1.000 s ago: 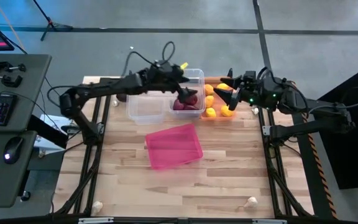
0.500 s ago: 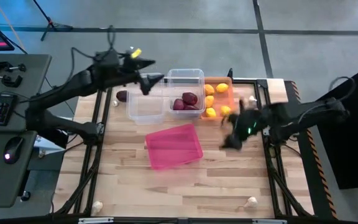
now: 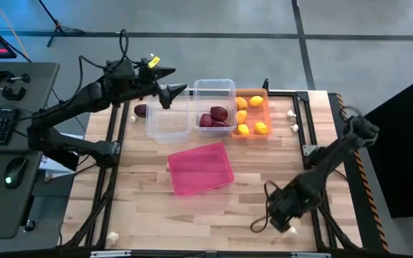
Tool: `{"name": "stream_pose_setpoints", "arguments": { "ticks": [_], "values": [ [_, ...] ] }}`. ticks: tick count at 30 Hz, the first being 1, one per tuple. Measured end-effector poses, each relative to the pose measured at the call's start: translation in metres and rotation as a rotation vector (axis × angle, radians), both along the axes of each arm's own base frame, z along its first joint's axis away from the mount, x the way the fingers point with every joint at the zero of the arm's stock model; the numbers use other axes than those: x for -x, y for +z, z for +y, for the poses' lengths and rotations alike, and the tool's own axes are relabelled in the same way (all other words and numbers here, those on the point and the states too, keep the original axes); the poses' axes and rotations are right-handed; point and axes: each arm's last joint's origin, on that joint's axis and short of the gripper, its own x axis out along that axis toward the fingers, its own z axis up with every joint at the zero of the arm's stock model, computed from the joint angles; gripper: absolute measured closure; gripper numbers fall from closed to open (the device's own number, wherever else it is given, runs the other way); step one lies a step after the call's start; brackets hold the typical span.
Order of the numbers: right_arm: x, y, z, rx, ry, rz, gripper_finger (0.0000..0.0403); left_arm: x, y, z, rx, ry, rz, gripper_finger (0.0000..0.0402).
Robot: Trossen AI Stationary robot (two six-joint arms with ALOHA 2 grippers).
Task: Sort produce into baskets
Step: Put the white garlic into the pink bin
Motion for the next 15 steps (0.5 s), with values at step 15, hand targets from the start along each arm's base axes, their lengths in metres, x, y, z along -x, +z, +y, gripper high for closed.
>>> {"name": "stream_pose_setpoints", "arguments": {
  "ticks": [15],
  "values": [
    [-0.01, -0.081, 0.047, 0.03, 0.068, 0.237, 0.0043, -0.004, -0.003, 0.001, -0.013, -0.007, 0.019, 0.0009]
  ]
}}
